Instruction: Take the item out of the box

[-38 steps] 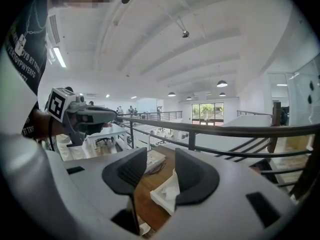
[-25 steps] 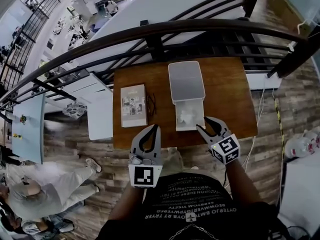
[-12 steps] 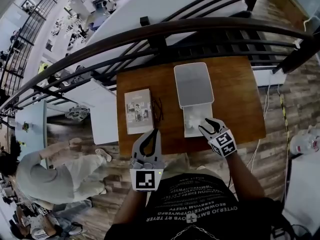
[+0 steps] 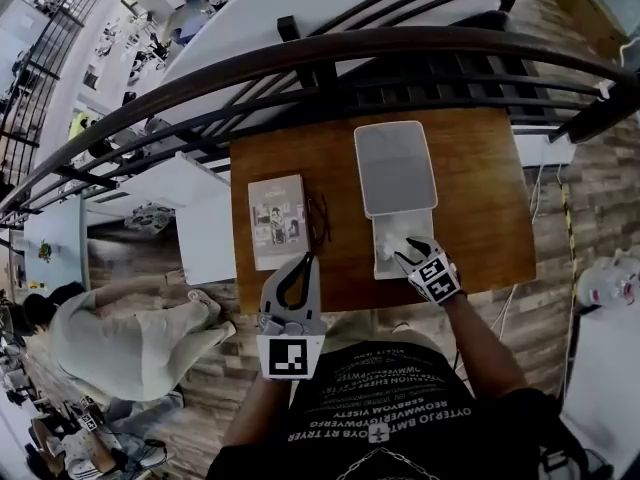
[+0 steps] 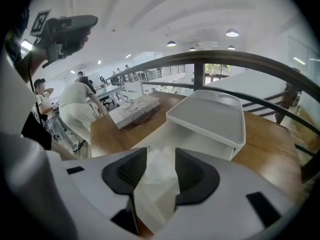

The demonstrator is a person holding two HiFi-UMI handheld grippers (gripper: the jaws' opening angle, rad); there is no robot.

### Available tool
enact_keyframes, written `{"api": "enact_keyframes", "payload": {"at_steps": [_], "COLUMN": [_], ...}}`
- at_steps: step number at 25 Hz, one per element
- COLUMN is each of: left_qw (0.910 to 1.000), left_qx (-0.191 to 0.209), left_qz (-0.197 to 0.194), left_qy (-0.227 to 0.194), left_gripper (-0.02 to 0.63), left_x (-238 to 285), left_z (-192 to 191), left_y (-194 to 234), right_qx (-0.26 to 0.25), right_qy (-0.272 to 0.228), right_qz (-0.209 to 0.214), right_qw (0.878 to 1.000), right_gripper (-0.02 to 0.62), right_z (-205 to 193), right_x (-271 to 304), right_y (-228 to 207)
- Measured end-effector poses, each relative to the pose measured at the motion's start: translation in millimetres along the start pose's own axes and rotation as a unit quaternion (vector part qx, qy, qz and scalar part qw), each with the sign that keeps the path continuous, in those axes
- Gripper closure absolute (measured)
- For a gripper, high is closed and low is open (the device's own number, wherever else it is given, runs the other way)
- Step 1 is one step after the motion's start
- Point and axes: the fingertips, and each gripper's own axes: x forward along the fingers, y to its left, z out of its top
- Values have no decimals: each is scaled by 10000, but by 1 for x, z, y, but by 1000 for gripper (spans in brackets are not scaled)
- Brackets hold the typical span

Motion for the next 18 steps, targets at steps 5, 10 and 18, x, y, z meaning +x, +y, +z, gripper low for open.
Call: {"api": "enact_keyframes", "payload": {"at_steps": [5,10,18], "left_qw": [9998,9995,9995], "left_qx": [-124,-293,-177], "left_qz": [-44,-28,-27], "left_qy": [117,108,250], "left_gripper": [601,601,601], "left_x": [11,17,13], "left_z": [-12,-10,-21], "left_y": [11,25,42], "right_qx": [-203,-307,60], "right_qy": [517,977,1509], "right_qz": [129,369,404], "right_qw": [9984,9941,9877], "right_gripper": [404,367,398], "right_z": [-14,-5,-19], "right_x": [31,47,60], "right_y": [-3,4,5]}}
